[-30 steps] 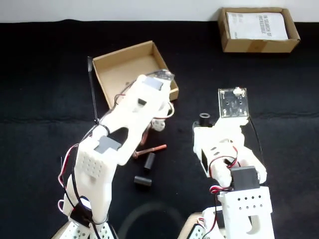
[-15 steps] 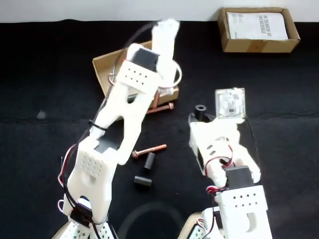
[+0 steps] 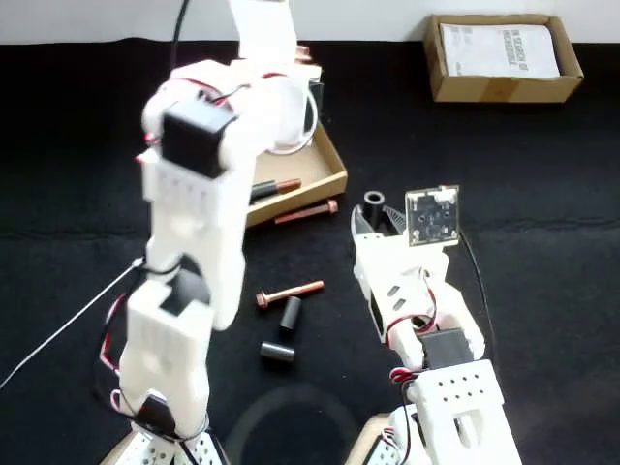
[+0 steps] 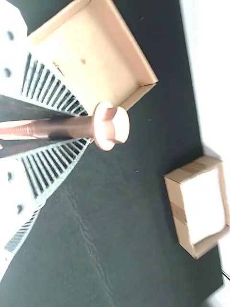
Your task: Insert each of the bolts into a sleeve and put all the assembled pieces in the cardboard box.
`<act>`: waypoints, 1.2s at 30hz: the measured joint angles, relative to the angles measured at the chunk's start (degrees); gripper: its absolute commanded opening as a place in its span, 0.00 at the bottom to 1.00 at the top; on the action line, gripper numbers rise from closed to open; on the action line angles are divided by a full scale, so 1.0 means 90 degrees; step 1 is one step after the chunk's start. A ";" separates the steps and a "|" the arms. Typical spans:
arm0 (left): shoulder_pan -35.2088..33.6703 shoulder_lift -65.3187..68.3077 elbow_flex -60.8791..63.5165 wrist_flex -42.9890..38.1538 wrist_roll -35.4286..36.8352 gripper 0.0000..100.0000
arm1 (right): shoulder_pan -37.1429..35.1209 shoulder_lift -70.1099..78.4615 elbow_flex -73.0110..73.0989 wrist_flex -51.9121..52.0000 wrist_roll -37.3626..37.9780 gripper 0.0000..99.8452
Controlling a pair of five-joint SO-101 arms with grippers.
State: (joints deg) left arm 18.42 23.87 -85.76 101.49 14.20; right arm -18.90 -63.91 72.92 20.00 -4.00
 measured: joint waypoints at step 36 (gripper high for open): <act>0.0596 -0.6486 1.3333 -0.7922 -0.0615 0.01 | -0.0908 0.0000 0.0000 -0.0049 0.0000 0.01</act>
State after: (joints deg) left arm 23.78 -34.51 34.24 30.20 8.66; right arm -27.08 -63.91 72.92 19.56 -4.00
